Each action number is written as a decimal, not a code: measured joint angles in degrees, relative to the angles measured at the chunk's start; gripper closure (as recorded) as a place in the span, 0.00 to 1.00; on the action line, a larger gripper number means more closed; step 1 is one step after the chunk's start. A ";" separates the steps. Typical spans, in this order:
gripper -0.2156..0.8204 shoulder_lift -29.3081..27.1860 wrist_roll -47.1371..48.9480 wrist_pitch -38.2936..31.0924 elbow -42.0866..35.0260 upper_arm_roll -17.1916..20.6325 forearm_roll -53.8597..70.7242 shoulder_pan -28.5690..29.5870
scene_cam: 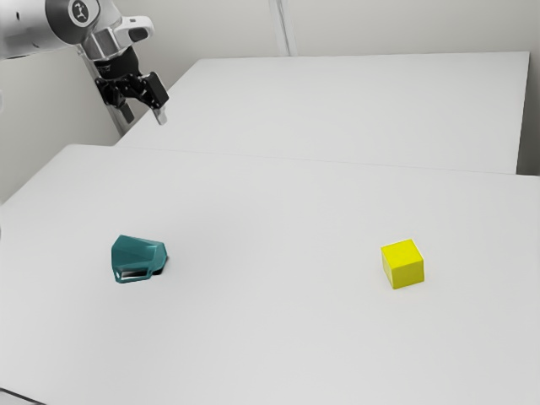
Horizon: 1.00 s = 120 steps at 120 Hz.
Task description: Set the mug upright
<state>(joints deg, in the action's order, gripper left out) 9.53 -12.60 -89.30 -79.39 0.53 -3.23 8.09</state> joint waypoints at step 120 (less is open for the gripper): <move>0.21 -0.03 -16.20 3.67 -21.01 -24.71 -27.86 4.63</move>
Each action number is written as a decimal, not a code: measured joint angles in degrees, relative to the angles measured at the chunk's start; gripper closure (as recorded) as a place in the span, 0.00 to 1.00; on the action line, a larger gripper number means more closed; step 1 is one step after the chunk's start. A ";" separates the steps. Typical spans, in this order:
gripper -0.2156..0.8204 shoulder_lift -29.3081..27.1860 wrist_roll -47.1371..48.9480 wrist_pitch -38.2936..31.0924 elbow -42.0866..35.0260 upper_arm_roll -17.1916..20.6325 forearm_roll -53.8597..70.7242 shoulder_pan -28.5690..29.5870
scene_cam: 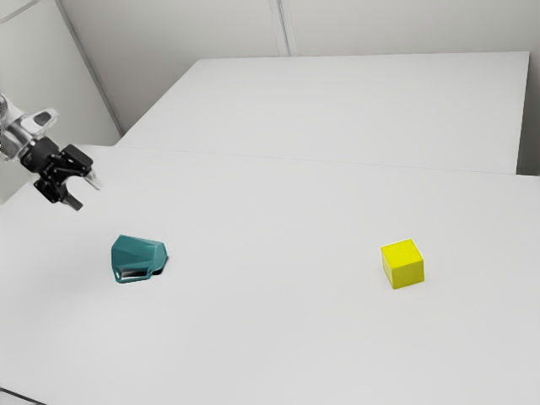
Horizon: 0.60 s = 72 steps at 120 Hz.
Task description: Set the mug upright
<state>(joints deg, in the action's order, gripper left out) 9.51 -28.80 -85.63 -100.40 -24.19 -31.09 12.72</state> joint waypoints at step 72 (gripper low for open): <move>0.21 8.90 -19.51 -6.56 -8.69 0.09 -12.25 4.06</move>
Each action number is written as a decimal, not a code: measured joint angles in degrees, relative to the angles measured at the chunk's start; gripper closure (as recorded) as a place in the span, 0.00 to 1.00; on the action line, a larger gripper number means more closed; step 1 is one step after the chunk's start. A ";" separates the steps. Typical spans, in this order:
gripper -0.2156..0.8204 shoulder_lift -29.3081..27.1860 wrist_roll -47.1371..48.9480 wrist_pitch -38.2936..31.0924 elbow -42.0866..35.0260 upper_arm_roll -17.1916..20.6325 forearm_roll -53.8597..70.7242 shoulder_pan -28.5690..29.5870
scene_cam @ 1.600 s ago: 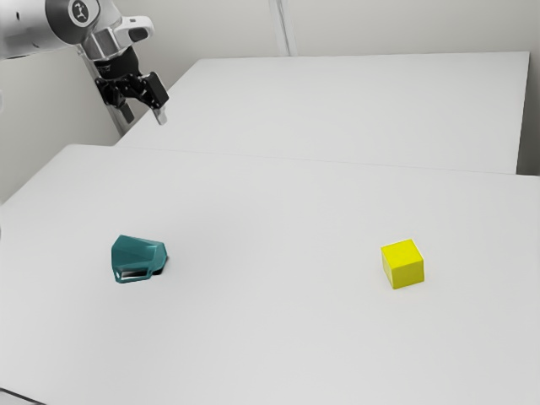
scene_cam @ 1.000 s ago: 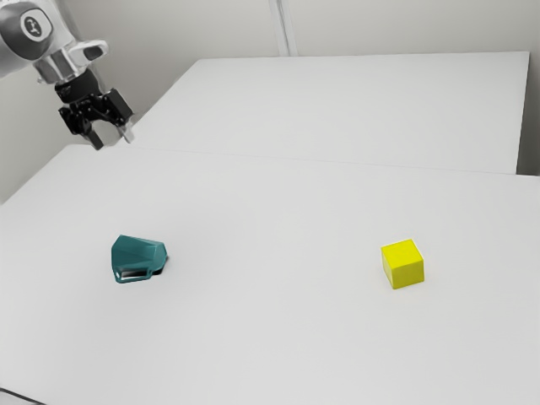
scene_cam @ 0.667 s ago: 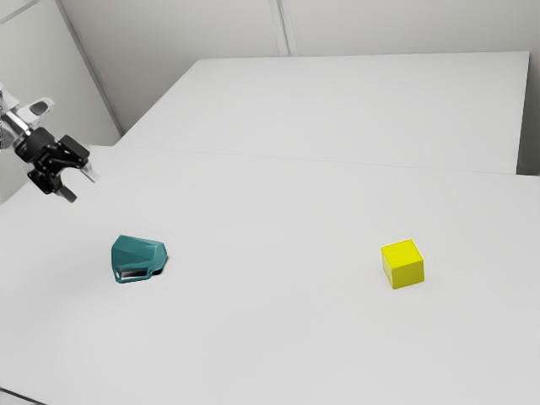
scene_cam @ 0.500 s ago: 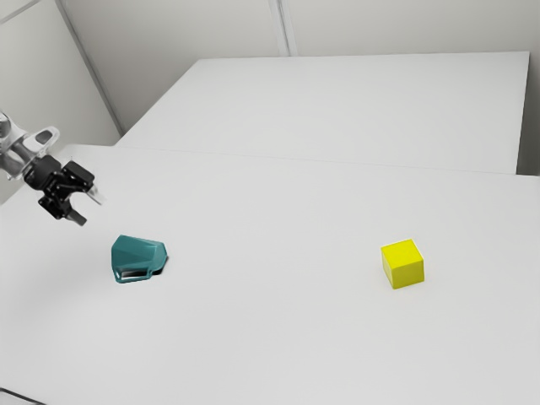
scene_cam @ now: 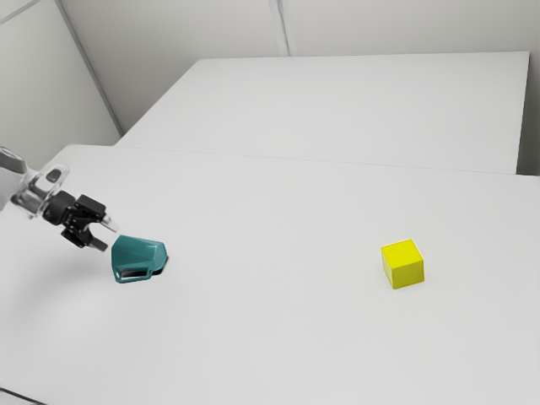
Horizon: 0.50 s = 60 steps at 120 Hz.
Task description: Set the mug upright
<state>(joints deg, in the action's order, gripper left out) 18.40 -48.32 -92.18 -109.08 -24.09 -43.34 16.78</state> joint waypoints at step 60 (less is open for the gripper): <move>0.50 1.86 -7.28 -0.56 -3.47 1.38 -6.70 0.00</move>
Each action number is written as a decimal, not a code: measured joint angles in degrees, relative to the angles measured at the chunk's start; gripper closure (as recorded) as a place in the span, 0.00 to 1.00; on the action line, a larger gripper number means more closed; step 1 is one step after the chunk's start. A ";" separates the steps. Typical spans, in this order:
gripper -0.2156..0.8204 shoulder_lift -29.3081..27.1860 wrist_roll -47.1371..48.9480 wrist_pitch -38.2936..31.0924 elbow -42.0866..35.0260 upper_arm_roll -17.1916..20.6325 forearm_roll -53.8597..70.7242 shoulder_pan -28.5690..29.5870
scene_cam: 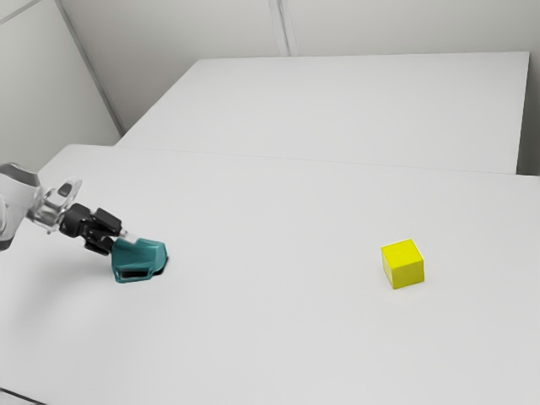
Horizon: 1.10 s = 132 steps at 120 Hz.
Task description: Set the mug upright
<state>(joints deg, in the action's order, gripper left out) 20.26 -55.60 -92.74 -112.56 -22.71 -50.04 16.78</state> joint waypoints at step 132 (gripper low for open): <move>0.96 -14.51 8.39 -6.75 7.28 18.26 30.39 -6.23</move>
<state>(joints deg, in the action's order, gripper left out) 5.75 -47.20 -99.48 -105.27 -4.45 -19.64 10.55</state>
